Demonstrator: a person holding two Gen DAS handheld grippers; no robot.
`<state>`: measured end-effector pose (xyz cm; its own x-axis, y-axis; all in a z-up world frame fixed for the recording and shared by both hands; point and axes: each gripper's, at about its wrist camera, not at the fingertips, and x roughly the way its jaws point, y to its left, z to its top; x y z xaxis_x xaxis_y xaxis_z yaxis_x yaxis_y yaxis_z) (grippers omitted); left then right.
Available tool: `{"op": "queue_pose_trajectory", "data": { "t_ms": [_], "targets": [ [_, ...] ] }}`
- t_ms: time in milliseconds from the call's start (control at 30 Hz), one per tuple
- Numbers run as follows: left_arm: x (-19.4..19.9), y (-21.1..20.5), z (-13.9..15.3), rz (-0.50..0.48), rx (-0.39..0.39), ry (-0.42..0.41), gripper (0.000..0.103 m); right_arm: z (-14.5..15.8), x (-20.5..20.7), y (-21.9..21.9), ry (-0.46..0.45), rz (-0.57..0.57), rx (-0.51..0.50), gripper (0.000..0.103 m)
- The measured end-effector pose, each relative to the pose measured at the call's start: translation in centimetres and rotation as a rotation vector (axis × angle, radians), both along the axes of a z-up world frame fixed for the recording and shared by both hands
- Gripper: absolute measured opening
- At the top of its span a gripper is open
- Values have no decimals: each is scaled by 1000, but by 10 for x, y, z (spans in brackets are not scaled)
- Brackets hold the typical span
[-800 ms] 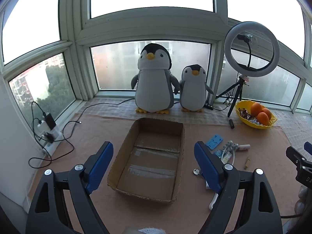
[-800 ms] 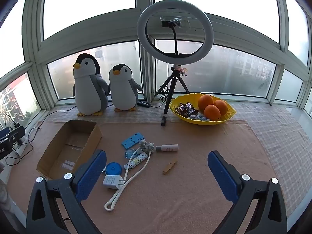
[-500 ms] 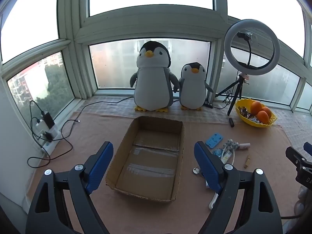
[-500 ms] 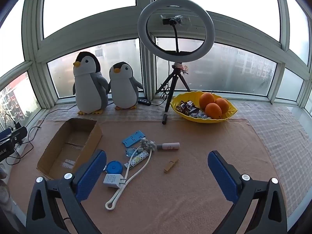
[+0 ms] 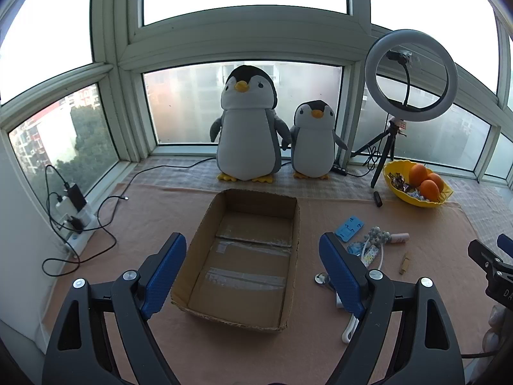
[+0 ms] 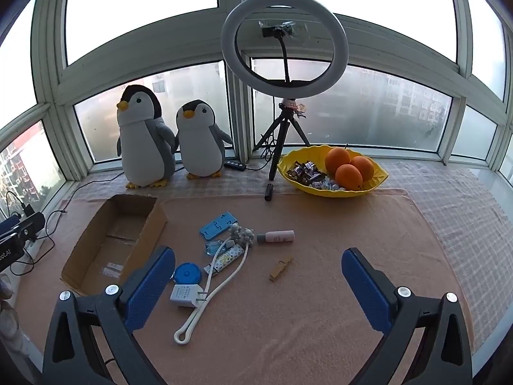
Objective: Organize rigid objects
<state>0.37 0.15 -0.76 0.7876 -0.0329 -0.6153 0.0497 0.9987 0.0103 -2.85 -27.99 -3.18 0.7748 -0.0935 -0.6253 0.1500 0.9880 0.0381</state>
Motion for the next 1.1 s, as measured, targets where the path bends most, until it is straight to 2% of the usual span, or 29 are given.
{"op": "queue_pose_trajectory", "data": {
  "t_ms": [1100],
  "targets": [
    [-4, -6, 2, -16, 4, 1, 85, 0, 3, 10, 11, 21, -1, 103]
  ]
}}
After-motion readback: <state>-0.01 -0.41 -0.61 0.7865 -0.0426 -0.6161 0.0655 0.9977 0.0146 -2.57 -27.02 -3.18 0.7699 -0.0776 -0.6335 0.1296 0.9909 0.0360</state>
